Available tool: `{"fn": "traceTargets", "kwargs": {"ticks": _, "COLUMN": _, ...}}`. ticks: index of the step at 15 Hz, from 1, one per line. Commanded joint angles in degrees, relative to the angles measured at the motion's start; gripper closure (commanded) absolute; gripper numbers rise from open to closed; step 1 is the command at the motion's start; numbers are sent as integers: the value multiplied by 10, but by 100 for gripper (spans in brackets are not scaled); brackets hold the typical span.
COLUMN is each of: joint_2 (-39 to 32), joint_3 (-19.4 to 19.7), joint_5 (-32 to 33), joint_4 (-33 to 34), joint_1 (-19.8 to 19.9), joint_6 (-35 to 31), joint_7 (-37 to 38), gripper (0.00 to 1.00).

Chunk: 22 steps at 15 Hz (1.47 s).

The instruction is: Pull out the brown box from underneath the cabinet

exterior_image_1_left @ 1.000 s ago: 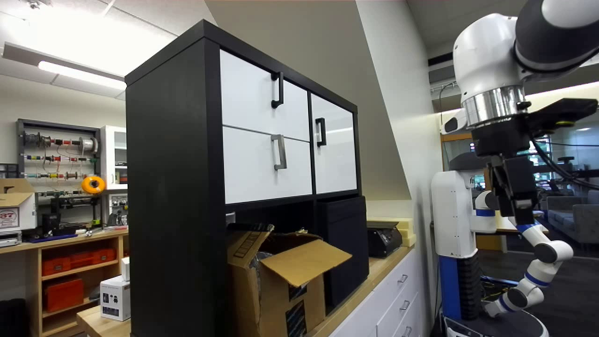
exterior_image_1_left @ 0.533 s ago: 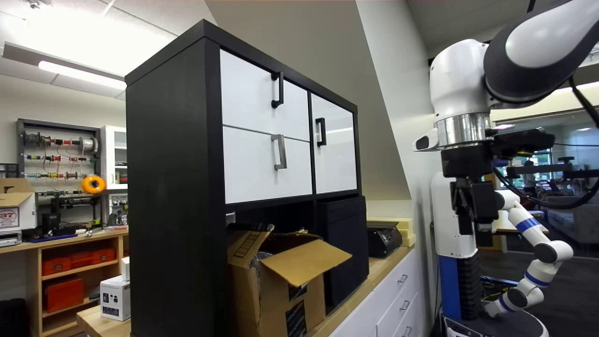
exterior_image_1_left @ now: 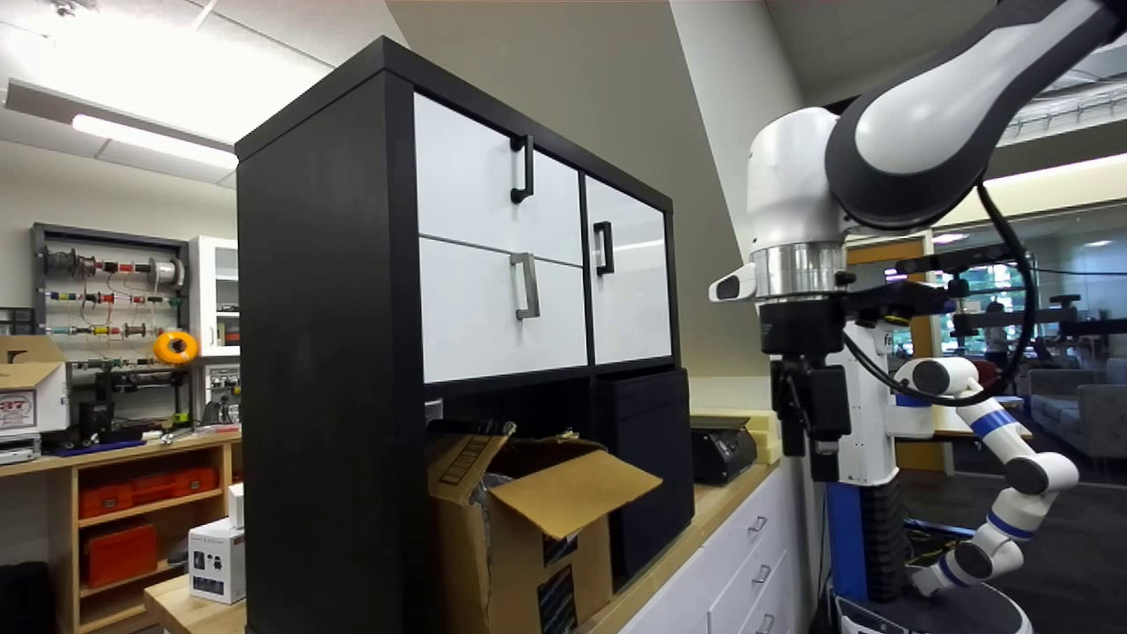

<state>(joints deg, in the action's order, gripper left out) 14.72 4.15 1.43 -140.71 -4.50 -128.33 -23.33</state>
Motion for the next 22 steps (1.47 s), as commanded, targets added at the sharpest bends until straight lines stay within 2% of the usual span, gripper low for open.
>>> {"fn": "traceTargets", "kwargs": {"ticks": 1, "joint_2": -51, "joint_3": -7, "joint_5": -18, "joint_4": 44, "joint_1": -4, "joint_6": -11, "joint_7": -36, "gripper": 0}}
{"fn": "traceTargets", "kwargs": {"ticks": 6, "joint_2": -59, "joint_3": -23, "joint_5": -9, "joint_4": 48, "joint_1": 5, "joint_6": -5, "joint_7": -27, "gripper": 0}}
{"fn": "traceTargets", "kwargs": {"ticks": 16, "joint_2": -62, "joint_3": -23, "joint_5": -9, "joint_4": 52, "joint_1": 6, "joint_6": -5, "joint_7": -28, "gripper": 0}}
{"fn": "traceTargets", "kwargs": {"ticks": 22, "joint_2": -78, "joint_3": -30, "joint_5": 6, "joint_4": 61, "joint_1": 5, "joint_6": -37, "joint_7": -21, "gripper": 0}}
